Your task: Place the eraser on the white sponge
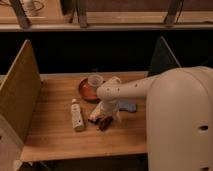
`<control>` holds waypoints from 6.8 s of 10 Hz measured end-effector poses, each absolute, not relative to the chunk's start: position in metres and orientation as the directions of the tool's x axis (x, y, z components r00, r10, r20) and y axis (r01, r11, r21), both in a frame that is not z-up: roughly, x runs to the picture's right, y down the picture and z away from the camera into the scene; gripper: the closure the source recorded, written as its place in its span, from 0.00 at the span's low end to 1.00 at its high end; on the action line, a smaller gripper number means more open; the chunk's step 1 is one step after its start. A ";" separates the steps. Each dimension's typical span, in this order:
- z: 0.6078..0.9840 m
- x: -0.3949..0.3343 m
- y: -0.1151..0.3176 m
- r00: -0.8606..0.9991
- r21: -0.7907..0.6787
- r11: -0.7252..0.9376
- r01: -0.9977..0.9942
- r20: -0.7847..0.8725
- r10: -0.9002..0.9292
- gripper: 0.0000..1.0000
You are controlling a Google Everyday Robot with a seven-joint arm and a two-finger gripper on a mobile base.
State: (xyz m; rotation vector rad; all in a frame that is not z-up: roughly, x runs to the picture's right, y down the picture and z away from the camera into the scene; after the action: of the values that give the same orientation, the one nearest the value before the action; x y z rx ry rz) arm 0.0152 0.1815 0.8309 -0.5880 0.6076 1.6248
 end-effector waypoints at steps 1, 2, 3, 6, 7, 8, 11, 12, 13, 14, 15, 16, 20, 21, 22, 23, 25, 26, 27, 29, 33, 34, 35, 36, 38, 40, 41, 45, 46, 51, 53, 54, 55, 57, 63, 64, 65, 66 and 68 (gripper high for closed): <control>0.831 0.015 0.181 -0.128 0.060 -0.119 -0.991 -0.679 0.723 0.20; 0.831 0.015 0.181 -0.128 0.060 -0.119 -0.991 -0.679 0.723 0.20; 0.831 0.015 0.181 -0.128 0.060 -0.119 -0.991 -0.679 0.723 0.20; 0.831 0.015 0.181 -0.128 0.060 -0.119 -0.991 -0.679 0.723 0.20; 0.831 0.015 0.181 -0.128 0.060 -0.119 -0.991 -0.679 0.723 0.20; 0.831 0.015 0.181 -0.128 0.060 -0.119 -0.991 -0.679 0.723 0.20; 0.831 0.015 0.181 -0.128 0.060 -0.119 -0.991 -0.679 0.723 0.20; 0.831 0.015 0.182 -0.126 0.060 -0.117 -0.991 -0.678 0.724 0.20; 0.831 0.016 0.181 -0.125 0.064 -0.111 -0.992 -0.674 0.729 0.20; 0.832 0.020 0.180 -0.131 0.077 -0.107 -0.991 -0.668 0.733 0.20; 0.832 0.023 0.179 -0.139 0.088 -0.107 -0.990 -0.664 0.735 0.20; 0.831 0.028 0.177 -0.157 0.108 -0.113 -0.988 -0.655 0.739 0.20; 0.828 0.047 0.161 -0.205 0.158 -0.137 -0.978 -0.605 0.770 0.20; 0.829 0.051 0.154 -0.203 0.160 -0.134 -0.978 -0.589 0.782 0.20; 0.831 0.051 0.148 -0.186 0.146 -0.124 -0.981 -0.580 0.793 0.20; 0.834 0.047 0.138 -0.145 0.112 -0.099 -0.989 -0.567 0.811 0.20; 0.851 0.015 0.121 0.008 -0.011 0.003 -1.000 -0.540 0.842 0.20; 0.863 -0.010 0.117 0.106 -0.081 0.074 -0.994 -0.528 0.842 0.20; 0.874 -0.028 0.120 0.172 -0.127 0.124 -0.984 -0.527 0.832 0.20; 0.892 -0.049 0.131 0.254 -0.174 0.189 -0.967 -0.544 0.800 0.20; 0.915 -0.048 0.140 0.257 -0.162 0.200 -0.966 -0.589 0.766 0.26; 0.918 -0.042 0.138 0.246 -0.143 0.200 -0.969 -0.595 0.765 0.38; 0.919 -0.040 0.136 0.236 -0.132 0.196 -0.972 -0.594 0.769 0.46; 0.920 -0.039 0.134 0.223 -0.124 0.186 -0.975 -0.592 0.774 0.58; 0.921 -0.039 0.133 0.207 -0.116 0.172 -0.978 -0.594 0.777 0.78; 0.916 -0.038 0.130 0.183 -0.110 0.147 -0.983 -0.587 0.788 0.96; 0.910 -0.038 0.115 0.166 -0.111 0.125 -0.986 -0.559 0.812 1.00; 0.869 -0.026 0.054 0.070 -0.096 0.030 -0.995 -0.440 0.895 1.00; 0.854 -0.011 0.037 0.031 -0.073 0.001 -0.997 -0.401 0.916 1.00; 0.807 0.108 -0.004 -0.205 0.124 -0.176 -0.977 -0.279 0.938 1.00; 0.792 0.155 -0.013 -0.303 0.193 -0.261 -0.946 -0.237 0.923 1.00; 0.790 0.163 -0.013 -0.319 0.205 -0.274 -0.939 -0.231 0.919 1.00; 0.790 0.158 -0.014 -0.314 0.198 -0.271 -0.942 -0.232 0.921 1.00; 0.791 0.159 -0.012 -0.313 0.201 -0.269 -0.942 -0.235 0.920 1.00; 0.816 0.161 0.046 -0.277 0.285 -0.190 -0.939 -0.306 0.911 1.00; 0.822 0.177 0.046 -0.292 0.325 -0.193 -0.926 -0.289 0.912 1.00; 0.827 0.189 0.046 -0.303 0.350 -0.198 -0.916 -0.277 0.912 1.00; 0.833 0.203 0.043 -0.320 0.371 -0.214 -0.904 -0.255 0.912 1.00; 0.852 0.209 0.040 -0.346 0.350 -0.252 -0.902 -0.236 0.908 1.00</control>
State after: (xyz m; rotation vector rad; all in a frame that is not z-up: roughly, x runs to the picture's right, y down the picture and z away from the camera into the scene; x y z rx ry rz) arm 0.2086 0.0405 0.8521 0.0167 0.5067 1.8557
